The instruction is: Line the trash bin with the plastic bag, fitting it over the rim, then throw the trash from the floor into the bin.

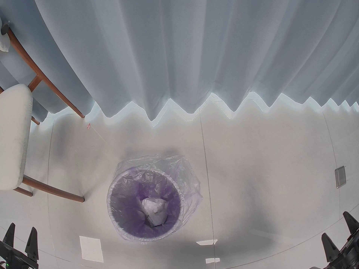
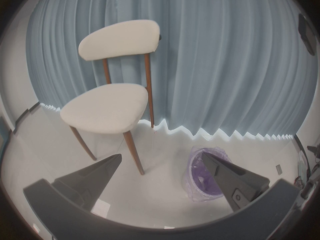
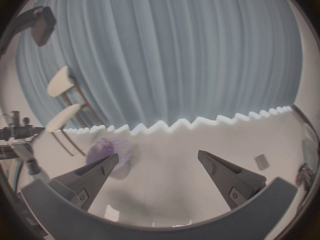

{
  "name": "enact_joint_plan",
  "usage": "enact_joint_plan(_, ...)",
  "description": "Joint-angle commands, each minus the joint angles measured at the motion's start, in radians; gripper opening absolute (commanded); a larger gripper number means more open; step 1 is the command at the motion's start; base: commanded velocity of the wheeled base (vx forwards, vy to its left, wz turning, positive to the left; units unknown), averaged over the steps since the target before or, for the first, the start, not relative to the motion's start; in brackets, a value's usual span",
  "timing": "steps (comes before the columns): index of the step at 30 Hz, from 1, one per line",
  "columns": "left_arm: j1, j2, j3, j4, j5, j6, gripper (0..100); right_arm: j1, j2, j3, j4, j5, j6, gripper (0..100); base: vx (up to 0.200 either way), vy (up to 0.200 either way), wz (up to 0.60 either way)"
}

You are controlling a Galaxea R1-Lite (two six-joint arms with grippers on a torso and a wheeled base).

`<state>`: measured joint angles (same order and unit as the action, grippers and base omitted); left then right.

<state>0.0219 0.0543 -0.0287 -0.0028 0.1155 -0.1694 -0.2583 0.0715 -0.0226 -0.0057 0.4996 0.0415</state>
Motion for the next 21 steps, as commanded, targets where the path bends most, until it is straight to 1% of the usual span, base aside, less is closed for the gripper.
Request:
enact_joint_plan(1,0.033,0.042,0.004,0.023,-0.022,-0.021,100,0.09,0.036,-0.004,0.012,0.183,-0.005,100,0.0,0.0,0.0)
enact_joint_plan(4,0.033,0.041,0.004,0.023,-0.022,-0.01,100,0.103,0.034,-0.002,0.004,0.201,0.001,100,0.0,0.0,0.0)
enact_joint_plan(5,0.033,0.042,0.004,0.023,-0.025,-0.01,100,0.117,0.036,-0.004,0.01,0.22,0.001,100,0.0,0.0,0.0)
enact_joint_plan(7,0.033,0.042,0.004,0.024,-0.039,-0.01,100,0.162,0.04,-0.004,0.01,0.241,-0.002,100,0.0,0.0,0.0)
enact_joint_plan(8,0.033,0.041,0.004,0.024,-0.054,-0.006,100,0.223,0.042,-0.004,0.007,0.244,-0.003,100,0.0,0.0,0.0)
enact_joint_plan(10,0.032,0.039,0.004,0.023,-0.054,0.013,100,0.281,0.027,0.0,0.004,0.243,-0.006,100,0.0,0.0,0.0)
enact_joint_plan(11,0.032,0.039,0.004,0.023,-0.054,0.014,100,0.283,0.024,0.0,0.004,0.243,-0.006,100,0.0,0.0,0.0)
enact_joint_plan(12,0.032,0.039,0.007,0.017,-0.045,0.027,100,0.277,-0.044,0.003,-0.002,0.251,0.009,100,0.0,0.0,0.0)
enact_joint_plan(13,0.032,0.039,0.007,0.014,-0.042,0.027,100,0.264,-0.068,0.004,-0.007,0.258,0.02,100,0.0,0.0,0.0)
enact_joint_plan(15,0.032,0.039,0.009,0.014,-0.037,0.028,100,0.257,-0.071,0.007,-0.017,0.266,0.044,100,0.0,0.0,0.0)
enact_joint_plan(16,0.032,0.039,0.009,0.014,-0.031,0.039,100,0.257,-0.071,0.013,-0.037,0.228,0.07,100,0.0,0.0,0.0)
enact_joint_plan(17,0.032,0.039,0.009,0.012,-0.027,0.054,100,0.257,-0.071,0.019,-0.051,0.18,0.074,100,0.0,0.0,0.0)
enact_joint_plan(18,0.032,0.039,0.009,0.012,-0.027,0.077,100,0.257,-0.071,0.023,-0.054,0.091,0.067,100,0.0,0.0,0.0)
enact_joint_plan(19,0.032,0.039,0.009,0.012,-0.027,0.077,100,0.257,-0.071,0.023,-0.056,0.077,0.066,100,0.0,0.0,0.0)
enact_joint_plan(20,0.03,0.039,0.012,0.01,-0.031,0.094,100,0.257,-0.071,0.021,-0.049,-0.119,0.047,100,0.0,0.0,0.0)
enact_joint_plan(21,0.03,0.039,0.013,0.009,-0.031,0.094,100,0.257,-0.071,0.021,-0.045,-0.204,0.046,100,0.0,0.0,0.0)
